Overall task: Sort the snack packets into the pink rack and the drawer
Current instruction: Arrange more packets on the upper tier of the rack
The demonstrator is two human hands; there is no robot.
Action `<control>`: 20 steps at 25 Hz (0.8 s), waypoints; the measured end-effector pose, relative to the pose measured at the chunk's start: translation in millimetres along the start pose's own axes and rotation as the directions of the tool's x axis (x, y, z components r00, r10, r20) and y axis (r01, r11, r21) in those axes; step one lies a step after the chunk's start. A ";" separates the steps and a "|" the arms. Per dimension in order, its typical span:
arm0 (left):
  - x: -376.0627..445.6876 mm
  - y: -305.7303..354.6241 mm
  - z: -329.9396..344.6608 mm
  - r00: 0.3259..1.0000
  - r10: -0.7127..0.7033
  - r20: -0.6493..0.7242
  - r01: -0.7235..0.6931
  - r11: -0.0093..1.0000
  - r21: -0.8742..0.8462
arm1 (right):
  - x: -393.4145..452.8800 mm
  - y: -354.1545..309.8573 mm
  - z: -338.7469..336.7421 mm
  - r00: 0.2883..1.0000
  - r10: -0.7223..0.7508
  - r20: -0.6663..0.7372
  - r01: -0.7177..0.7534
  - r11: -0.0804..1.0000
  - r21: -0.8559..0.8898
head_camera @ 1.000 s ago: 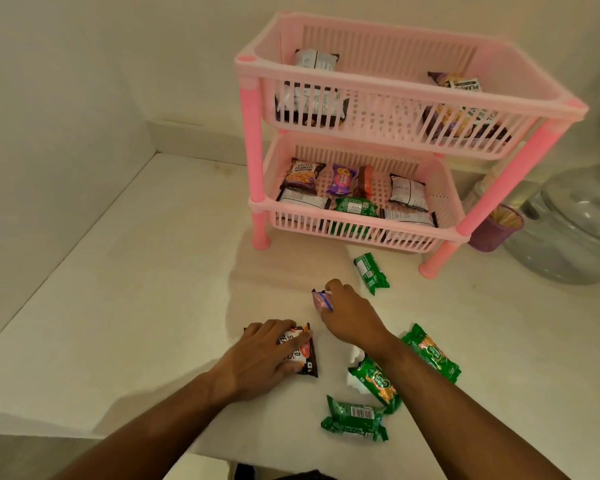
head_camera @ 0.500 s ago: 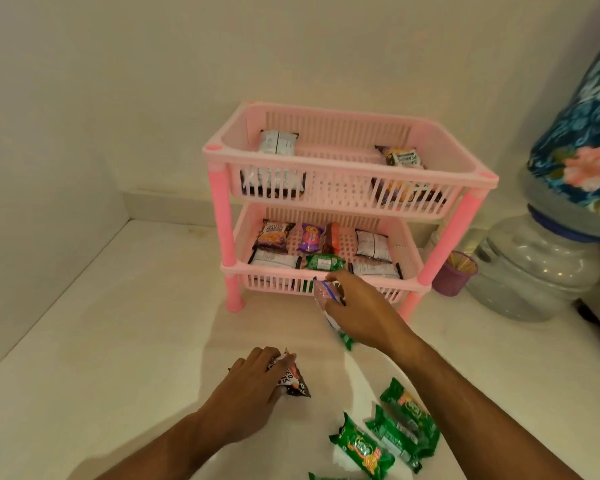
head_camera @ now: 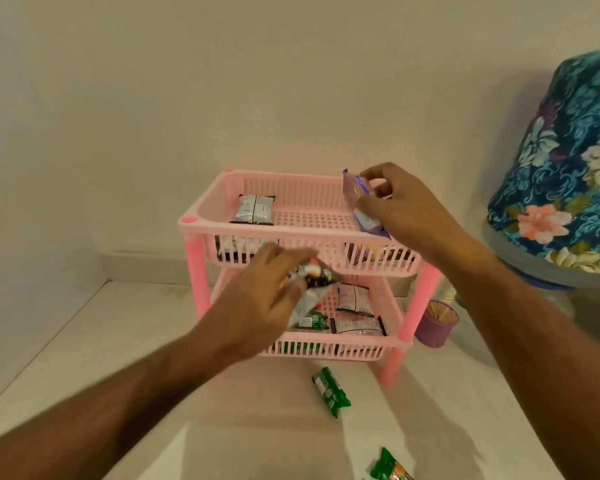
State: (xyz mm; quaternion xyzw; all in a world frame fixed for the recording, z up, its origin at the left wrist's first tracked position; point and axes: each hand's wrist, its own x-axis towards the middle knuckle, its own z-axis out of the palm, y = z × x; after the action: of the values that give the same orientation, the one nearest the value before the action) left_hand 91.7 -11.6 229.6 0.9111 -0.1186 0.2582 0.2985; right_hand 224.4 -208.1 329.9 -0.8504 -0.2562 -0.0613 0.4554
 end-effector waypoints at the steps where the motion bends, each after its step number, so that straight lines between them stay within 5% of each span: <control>1: 19.8 3.3 -7.4 1.000 -0.003 0.000 0.003 1.000 0.003 | 14.0 0.9 -4.2 0.999 0.029 -0.014 -0.028 0.999 0.025; 10: 199.6 -17.7 -23.2 0.964 -0.195 -0.179 0.219 0.968 0.125 | 102.5 19.3 16.5 0.970 0.243 -0.013 -0.234 0.947 0.218; 20: 253.3 -66.4 19.3 0.859 -0.489 0.153 0.410 0.835 0.366 | 152.8 51.3 51.8 0.898 0.430 0.098 -0.416 0.900 -0.134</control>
State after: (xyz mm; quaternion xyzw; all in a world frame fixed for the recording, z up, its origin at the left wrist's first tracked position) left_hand 336.4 13.7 321.4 0.9736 0.1087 0.0839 0.1823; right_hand 374.6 -131.6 313.5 -0.9115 -0.0894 0.0783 0.3937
